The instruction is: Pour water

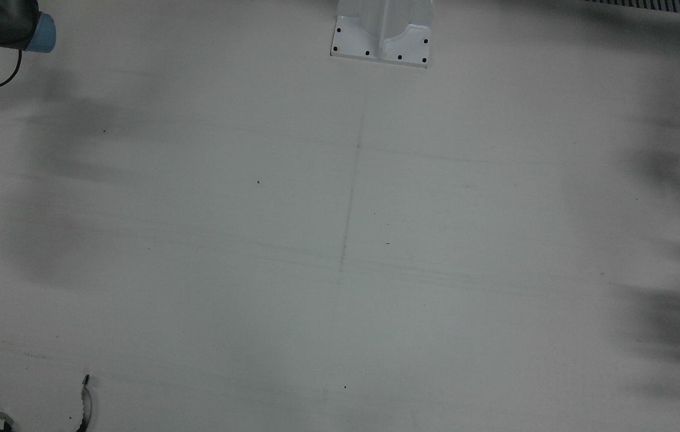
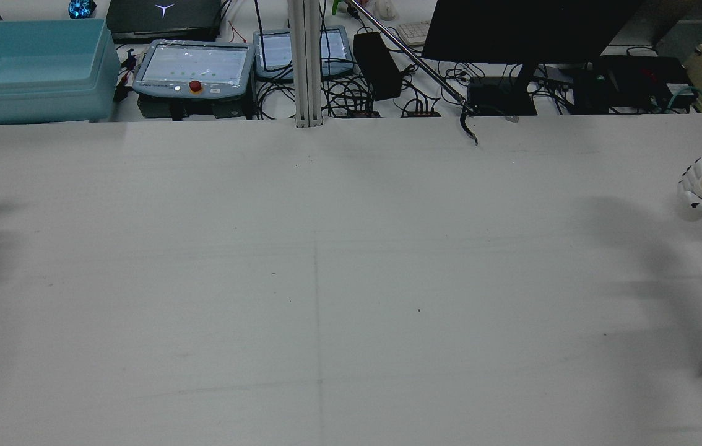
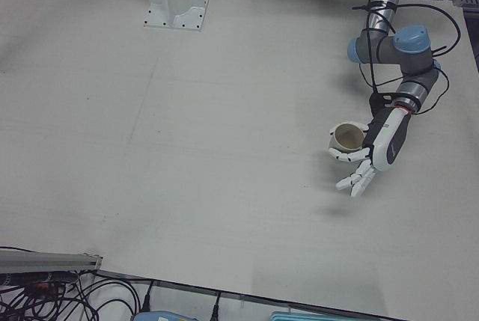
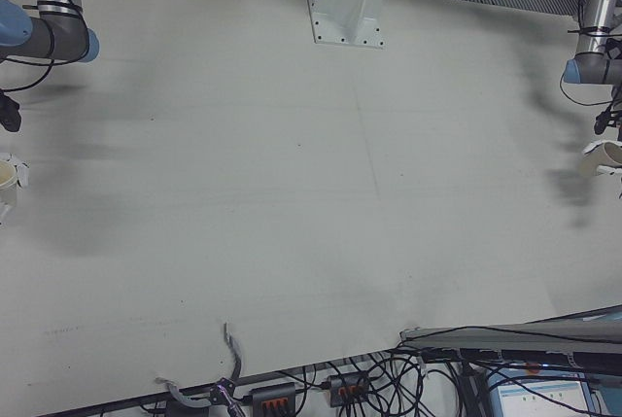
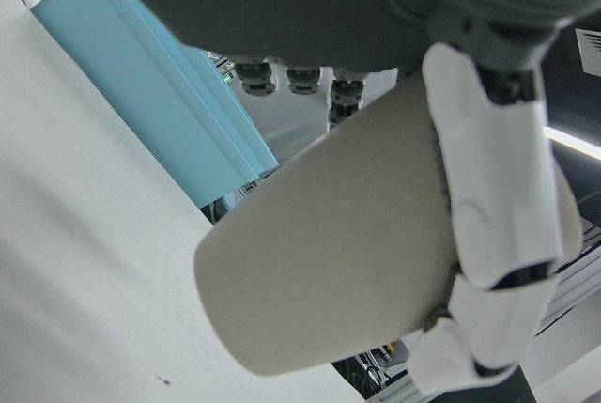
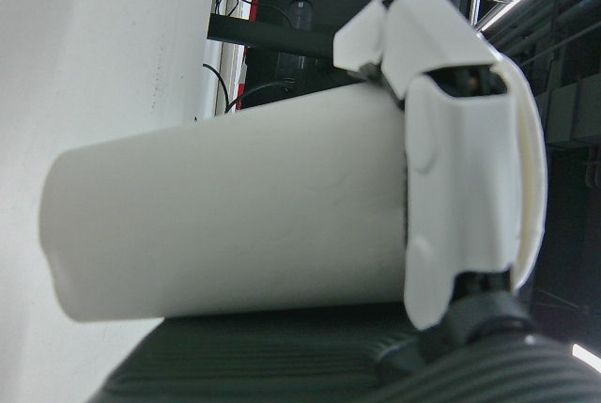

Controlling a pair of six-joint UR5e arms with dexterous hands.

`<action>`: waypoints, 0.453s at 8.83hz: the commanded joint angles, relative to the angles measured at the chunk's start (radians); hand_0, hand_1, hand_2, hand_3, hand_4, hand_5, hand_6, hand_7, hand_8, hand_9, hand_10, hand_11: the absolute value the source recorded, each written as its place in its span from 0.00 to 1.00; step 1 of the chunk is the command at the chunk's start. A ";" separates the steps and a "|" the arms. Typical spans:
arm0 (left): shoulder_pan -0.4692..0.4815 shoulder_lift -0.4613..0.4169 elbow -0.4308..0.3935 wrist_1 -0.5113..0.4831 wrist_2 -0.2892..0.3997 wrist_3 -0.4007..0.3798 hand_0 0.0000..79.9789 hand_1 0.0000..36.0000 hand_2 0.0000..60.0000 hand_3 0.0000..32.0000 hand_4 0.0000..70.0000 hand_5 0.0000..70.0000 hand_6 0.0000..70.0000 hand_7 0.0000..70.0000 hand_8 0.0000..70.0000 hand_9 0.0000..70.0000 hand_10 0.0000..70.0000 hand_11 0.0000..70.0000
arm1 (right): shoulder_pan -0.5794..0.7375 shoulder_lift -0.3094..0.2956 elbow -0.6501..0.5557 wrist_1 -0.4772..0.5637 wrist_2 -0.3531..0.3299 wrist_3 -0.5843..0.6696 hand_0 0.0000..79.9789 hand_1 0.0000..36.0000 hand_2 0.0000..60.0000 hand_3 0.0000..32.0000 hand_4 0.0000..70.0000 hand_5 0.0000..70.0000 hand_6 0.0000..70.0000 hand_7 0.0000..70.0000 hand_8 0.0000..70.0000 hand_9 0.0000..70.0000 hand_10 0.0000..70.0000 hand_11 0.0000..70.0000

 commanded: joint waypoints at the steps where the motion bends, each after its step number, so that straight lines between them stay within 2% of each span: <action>1: 0.002 -0.001 0.085 -0.090 -0.025 0.104 0.72 0.92 1.00 0.00 1.00 1.00 0.12 0.25 0.04 0.07 0.05 0.09 | 0.007 0.009 -0.035 0.011 0.000 0.017 0.99 0.97 1.00 0.00 0.66 1.00 0.68 0.96 0.56 0.73 0.45 0.68; 2: 0.005 -0.005 0.127 -0.104 -0.025 0.110 0.72 0.85 1.00 0.00 1.00 1.00 0.12 0.24 0.04 0.07 0.04 0.08 | 0.007 0.006 -0.031 0.011 0.000 0.025 0.83 0.70 0.32 0.00 0.48 0.84 0.45 0.71 0.32 0.41 0.20 0.32; 3: 0.004 -0.005 0.149 -0.107 -0.024 0.125 0.67 0.49 0.53 0.00 1.00 0.97 0.09 0.22 0.01 0.03 0.02 0.03 | 0.007 0.008 -0.028 0.010 0.000 0.029 0.75 0.50 0.01 0.00 0.40 0.64 0.25 0.41 0.11 0.10 0.01 0.02; 4: 0.004 -0.005 0.160 -0.101 -0.024 0.129 0.62 0.25 0.16 0.00 0.97 0.55 0.04 0.18 0.00 0.02 0.00 0.00 | 0.004 0.012 -0.028 0.010 -0.001 0.037 0.71 0.39 0.00 0.00 0.35 0.43 0.13 0.21 0.01 0.02 0.00 0.00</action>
